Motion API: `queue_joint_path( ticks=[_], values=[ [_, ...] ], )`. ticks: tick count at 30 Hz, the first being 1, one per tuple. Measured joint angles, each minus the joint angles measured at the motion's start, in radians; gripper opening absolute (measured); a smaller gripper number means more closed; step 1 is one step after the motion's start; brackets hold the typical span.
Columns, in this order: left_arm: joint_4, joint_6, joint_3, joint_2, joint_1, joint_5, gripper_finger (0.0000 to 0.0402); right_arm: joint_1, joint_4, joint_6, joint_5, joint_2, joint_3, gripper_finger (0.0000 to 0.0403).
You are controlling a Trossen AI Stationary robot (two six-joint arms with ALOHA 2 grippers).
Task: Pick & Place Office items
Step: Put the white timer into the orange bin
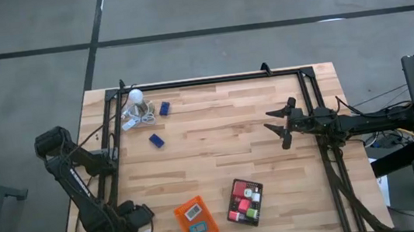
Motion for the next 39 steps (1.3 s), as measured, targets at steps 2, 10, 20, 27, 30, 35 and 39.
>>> queue_joint_path(
  ticks=[2, 10, 20, 27, 30, 35, 39],
  values=[
    [0.008, -0.003, 0.0, 0.0, 0.0, 0.027, 0.035, 0.0, 0.0, 0.0, 0.0, 0.0, 0.0, 0.0219],
    [0.004, -0.07, -0.009, 0.001, -0.003, 0.106, 0.0367, 0.0, 0.0, 0.0, 0.0, 0.0, 0.0, 0.0219],
    [0.088, -0.04, -0.067, 0.024, -0.006, 0.11, 0.0376, 0.0, 0.0, 0.0, 0.0, 0.0, 0.0, 0.0219],
    [0.137, 0.0, -0.092, 0.027, -0.006, 0.113, 0.0376, 0.0, 0.0, 0.001, 0.0, 0.0, 0.0, 0.0219],
    [0.159, 0.002, -0.105, 0.027, -0.006, 0.113, 0.0376, 0.0, 0.0, 0.0, 0.0, 0.0, 0.0, 0.0219],
    [0.233, 0.01, -0.148, 0.027, -0.006, 0.113, 0.0376, 0.0, 0.0, 0.0, 0.0, 0.0, 0.0, 0.0219],
    [0.299, 0.01, -0.178, 0.027, -0.006, 0.113, 0.0376, 0.0, 0.0, 0.0, 0.0, 0.0, 0.0, 0.0219]
  ],
)
